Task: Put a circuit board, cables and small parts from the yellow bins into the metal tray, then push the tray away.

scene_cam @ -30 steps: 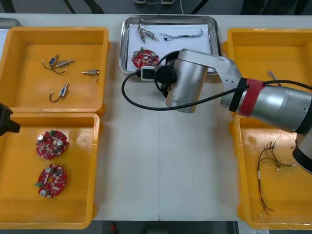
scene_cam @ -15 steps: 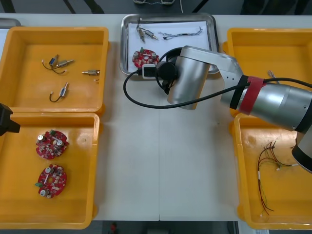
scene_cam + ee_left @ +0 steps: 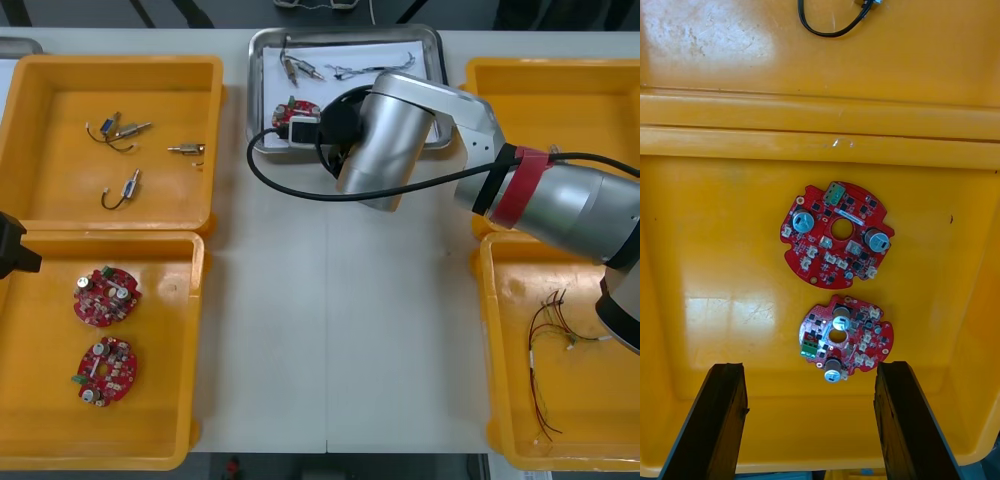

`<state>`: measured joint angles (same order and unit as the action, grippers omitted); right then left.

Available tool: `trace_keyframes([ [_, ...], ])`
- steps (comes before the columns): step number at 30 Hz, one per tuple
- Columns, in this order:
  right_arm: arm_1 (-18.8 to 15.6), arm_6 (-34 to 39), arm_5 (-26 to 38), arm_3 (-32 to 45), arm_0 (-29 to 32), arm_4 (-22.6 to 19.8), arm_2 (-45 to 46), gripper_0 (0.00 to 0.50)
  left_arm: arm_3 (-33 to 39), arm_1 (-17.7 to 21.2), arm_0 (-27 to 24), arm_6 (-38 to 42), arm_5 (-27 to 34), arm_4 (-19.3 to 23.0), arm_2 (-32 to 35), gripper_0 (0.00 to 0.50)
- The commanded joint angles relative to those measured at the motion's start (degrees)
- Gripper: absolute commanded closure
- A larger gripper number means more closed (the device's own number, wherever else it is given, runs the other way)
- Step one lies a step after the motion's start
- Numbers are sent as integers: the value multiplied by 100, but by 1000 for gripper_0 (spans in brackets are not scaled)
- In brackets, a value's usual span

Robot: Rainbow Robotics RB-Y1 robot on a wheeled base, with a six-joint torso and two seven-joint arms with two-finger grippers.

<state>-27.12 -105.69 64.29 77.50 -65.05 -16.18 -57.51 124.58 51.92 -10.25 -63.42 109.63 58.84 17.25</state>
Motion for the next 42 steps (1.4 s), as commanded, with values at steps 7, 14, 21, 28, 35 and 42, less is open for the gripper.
trace_keyframes([
  [7,32,-162,1393,1786,599,-8,952,0,164,257,84,-470,37,48,164,0],
  [14,-56,-118,2544,3008,1381,-8,1620,0,164,257,84,-470,37,48,164,0],
  [21,-188,-57,3959,4528,2479,1,2728,0,164,257,84,-470,37,48,164,0],
  [28,-135,93,4571,5328,3007,-8,3598,0,164,257,84,-470,37,48,164,0],
  [35,-83,365,4571,5882,3517,-8,4477,0,164,257,84,-470,37,48,164,0],
  [42,-250,1446,4571,6409,4334,-149,5206,0,164,257,84,-470,37,48,164,0],
])
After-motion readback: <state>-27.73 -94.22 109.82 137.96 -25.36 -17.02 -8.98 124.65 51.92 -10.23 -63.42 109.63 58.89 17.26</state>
